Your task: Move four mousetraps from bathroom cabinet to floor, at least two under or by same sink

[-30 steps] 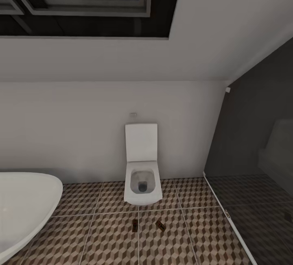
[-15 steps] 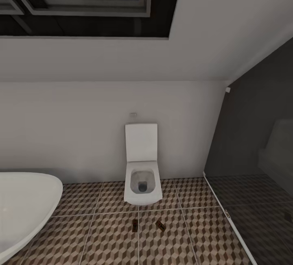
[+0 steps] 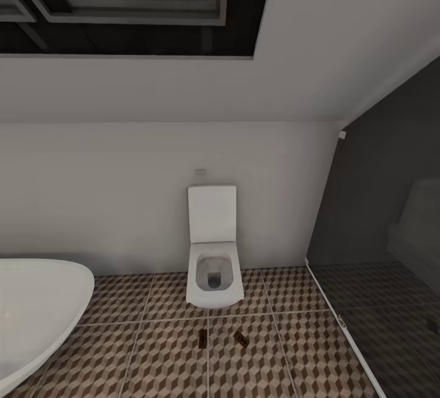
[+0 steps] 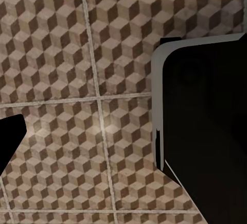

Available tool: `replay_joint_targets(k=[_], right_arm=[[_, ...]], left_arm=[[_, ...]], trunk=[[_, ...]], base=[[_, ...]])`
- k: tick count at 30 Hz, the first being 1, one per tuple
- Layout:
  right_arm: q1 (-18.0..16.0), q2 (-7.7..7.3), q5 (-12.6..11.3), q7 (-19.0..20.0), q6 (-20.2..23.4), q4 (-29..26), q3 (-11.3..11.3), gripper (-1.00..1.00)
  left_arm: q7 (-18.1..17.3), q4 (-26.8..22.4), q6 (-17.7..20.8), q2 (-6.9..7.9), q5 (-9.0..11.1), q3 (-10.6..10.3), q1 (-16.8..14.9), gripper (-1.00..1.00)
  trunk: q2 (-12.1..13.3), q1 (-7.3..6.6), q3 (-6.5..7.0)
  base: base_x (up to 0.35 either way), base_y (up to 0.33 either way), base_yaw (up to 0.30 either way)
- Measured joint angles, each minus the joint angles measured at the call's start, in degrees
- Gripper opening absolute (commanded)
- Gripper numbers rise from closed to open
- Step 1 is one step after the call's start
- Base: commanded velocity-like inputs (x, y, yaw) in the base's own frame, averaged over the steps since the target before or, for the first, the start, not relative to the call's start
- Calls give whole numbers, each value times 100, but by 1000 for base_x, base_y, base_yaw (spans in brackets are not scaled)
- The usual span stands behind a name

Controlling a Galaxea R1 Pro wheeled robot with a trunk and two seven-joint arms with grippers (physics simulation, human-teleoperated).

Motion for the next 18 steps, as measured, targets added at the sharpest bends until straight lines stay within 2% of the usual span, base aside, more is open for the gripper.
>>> replay_joint_targets(k=[18], right_arm=[[0,0,0,-2,0,0,0,100]], left_arm=[[0,2,0,0,0,-2,2,100]], trunk=[[0,0,0]], base=[[0,0,0]])
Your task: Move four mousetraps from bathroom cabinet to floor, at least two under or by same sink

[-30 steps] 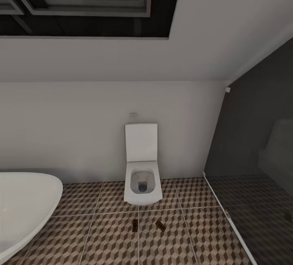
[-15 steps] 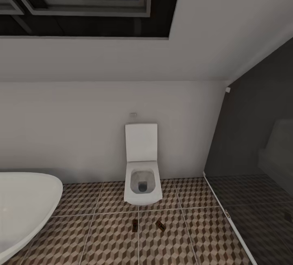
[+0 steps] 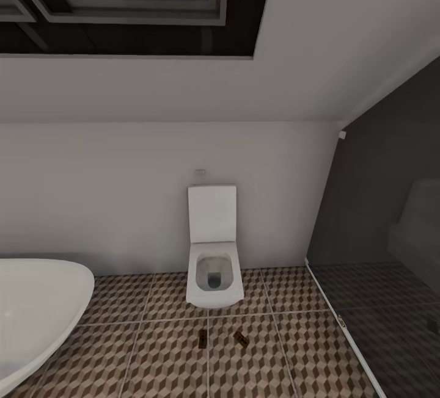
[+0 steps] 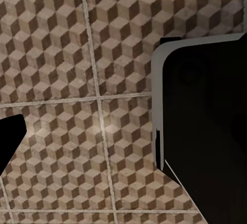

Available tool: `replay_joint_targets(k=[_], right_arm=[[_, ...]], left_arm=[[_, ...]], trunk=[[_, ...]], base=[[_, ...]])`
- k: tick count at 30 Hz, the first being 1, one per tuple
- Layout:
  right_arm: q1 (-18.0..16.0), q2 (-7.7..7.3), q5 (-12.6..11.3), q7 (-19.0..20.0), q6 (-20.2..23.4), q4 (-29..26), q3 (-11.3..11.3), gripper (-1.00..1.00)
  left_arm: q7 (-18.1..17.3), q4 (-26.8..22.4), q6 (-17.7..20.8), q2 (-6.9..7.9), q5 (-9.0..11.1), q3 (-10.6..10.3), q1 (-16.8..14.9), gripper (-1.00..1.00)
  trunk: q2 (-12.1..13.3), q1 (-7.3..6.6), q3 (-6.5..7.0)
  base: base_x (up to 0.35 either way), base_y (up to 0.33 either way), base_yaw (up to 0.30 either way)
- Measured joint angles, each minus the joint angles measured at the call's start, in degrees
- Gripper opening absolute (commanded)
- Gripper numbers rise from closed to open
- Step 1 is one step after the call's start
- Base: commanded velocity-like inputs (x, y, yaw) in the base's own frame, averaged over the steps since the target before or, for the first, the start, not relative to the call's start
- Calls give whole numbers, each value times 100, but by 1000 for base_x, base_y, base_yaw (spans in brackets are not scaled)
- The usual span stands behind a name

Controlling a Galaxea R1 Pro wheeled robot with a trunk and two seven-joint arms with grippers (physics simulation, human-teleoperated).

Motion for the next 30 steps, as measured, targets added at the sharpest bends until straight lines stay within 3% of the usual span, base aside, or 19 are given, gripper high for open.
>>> replay_joint_targets(k=[30], right_arm=[[0,0,0,2,0,0,0,100]], left_arm=[[0,-4,2,0,0,0,-1,100]], trunk=[[0,0,0]], base=[[0,0,0]])
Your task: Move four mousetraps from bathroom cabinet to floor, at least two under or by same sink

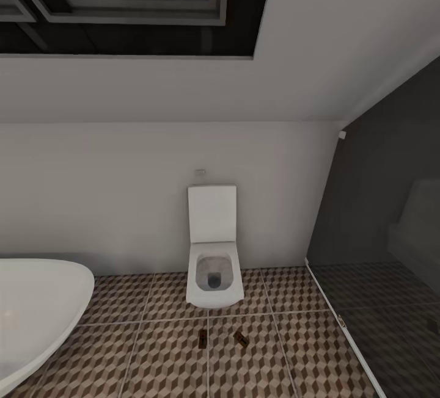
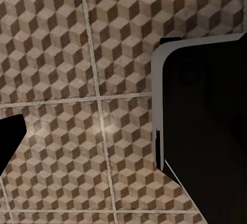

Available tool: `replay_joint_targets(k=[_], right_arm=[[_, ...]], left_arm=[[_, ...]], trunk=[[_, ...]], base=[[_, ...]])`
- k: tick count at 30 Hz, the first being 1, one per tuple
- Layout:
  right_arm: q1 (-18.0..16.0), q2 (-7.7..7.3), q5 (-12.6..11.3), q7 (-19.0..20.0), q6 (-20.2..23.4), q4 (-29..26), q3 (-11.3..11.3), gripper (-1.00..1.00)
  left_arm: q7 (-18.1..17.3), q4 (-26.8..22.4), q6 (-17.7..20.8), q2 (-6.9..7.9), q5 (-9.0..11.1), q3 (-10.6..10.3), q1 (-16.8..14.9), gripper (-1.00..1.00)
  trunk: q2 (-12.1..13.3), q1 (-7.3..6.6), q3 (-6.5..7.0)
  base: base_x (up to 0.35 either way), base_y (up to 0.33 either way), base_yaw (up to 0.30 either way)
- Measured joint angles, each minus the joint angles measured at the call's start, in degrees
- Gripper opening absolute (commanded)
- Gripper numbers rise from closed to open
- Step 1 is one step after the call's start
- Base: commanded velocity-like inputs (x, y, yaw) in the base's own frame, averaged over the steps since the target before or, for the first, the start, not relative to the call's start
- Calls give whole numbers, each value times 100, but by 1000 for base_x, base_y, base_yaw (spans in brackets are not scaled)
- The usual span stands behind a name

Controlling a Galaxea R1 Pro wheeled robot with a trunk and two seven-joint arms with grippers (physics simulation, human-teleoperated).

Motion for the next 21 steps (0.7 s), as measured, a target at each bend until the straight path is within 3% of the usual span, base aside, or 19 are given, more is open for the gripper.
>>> replay_joint_targets(k=[21], right_arm=[[0,0,0,0,0,0,0,100]], left_arm=[[0,3,-3,0,0,0,0,100]], trunk=[[0,0,0]], base=[[0,0,0]])
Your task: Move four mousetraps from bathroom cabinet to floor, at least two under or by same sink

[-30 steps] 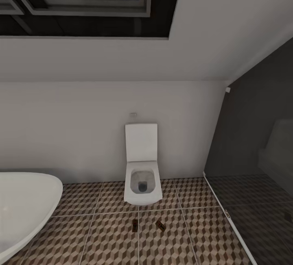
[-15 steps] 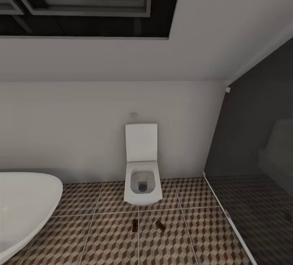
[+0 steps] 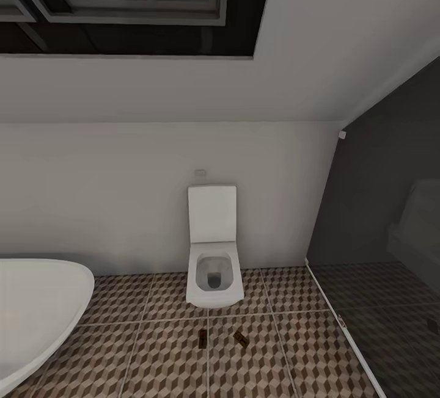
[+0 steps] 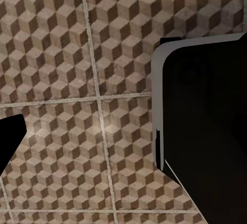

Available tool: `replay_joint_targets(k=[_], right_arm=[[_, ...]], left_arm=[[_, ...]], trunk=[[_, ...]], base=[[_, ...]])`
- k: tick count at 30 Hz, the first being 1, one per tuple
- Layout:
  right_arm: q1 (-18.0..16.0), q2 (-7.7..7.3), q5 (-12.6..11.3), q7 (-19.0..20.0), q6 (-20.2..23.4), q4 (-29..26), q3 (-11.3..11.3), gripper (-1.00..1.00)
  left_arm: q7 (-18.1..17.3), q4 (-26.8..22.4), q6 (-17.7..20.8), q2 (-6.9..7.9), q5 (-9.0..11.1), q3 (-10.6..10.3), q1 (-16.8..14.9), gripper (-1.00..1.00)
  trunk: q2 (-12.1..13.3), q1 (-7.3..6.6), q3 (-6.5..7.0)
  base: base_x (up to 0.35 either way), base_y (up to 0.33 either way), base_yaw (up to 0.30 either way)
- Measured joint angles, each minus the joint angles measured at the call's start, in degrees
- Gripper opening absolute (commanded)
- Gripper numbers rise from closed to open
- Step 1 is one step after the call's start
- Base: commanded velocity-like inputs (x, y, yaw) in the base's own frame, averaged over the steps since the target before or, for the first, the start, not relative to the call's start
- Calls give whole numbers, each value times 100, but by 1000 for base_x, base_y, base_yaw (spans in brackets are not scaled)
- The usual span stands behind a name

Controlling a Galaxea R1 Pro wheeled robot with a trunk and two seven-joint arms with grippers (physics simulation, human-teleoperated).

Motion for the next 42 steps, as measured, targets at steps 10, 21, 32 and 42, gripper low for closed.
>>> replay_joint_targets(k=[10,21,32,42], right_arm=[[0,0,0,0,0,0,0,100],[0,0,0,0,0,0,0,100],[0,0,0,0,0,0,0,100],[0,0,0,0,0,0,0,100]], left_arm=[[0,1,1,0,0,0,-1,100],[0,-1,1,0,0,0,-1,100],[0,3,-1,0,0,0,-1,100],[0,1,0,0,0,0,-1,100]], trunk=[[0,0,0],[0,0,0],[0,0,0],[0,0,0]], base=[[0,0,0],[0,0,0],[0,0,0],[0,0,0]])
